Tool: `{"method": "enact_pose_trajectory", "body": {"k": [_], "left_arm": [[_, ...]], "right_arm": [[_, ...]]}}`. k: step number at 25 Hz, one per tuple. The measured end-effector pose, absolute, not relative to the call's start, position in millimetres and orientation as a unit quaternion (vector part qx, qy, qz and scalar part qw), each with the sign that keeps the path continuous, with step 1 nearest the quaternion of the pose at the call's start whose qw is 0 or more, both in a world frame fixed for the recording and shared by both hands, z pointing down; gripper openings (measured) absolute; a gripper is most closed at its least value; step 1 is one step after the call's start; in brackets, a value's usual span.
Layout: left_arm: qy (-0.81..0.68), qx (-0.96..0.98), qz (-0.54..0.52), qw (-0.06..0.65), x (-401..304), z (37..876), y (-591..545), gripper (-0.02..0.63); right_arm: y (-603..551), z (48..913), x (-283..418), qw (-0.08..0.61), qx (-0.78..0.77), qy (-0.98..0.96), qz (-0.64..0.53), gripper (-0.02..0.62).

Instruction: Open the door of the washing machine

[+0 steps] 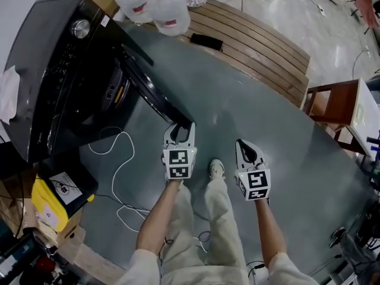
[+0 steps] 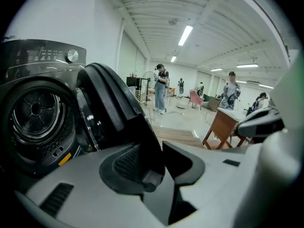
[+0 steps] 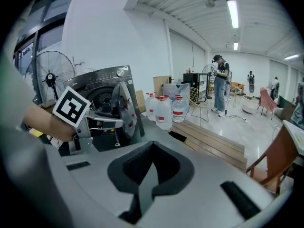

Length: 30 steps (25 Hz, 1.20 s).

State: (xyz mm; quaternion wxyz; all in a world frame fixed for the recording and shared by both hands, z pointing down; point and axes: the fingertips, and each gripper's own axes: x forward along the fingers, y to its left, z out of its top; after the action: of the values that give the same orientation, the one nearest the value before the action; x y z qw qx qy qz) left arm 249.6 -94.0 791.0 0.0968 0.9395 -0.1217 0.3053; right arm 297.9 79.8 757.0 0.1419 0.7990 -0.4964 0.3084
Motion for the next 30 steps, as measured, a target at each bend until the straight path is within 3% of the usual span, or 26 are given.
{"method": "enact_pose_trajectory", "body": {"k": [20, 30], "left_arm": [[-0.064, 0.954, 0.284, 0.076, 391, 785, -65, 0.095], [-0.056, 0.956, 0.281, 0.064, 354, 766, -54, 0.08]], "right_arm": [[158, 767, 354, 0.121, 0.825, -0.451, 0.319, -0.002], [154, 756, 345, 0.118, 0.825, -0.453, 0.317, -0.002]]}}
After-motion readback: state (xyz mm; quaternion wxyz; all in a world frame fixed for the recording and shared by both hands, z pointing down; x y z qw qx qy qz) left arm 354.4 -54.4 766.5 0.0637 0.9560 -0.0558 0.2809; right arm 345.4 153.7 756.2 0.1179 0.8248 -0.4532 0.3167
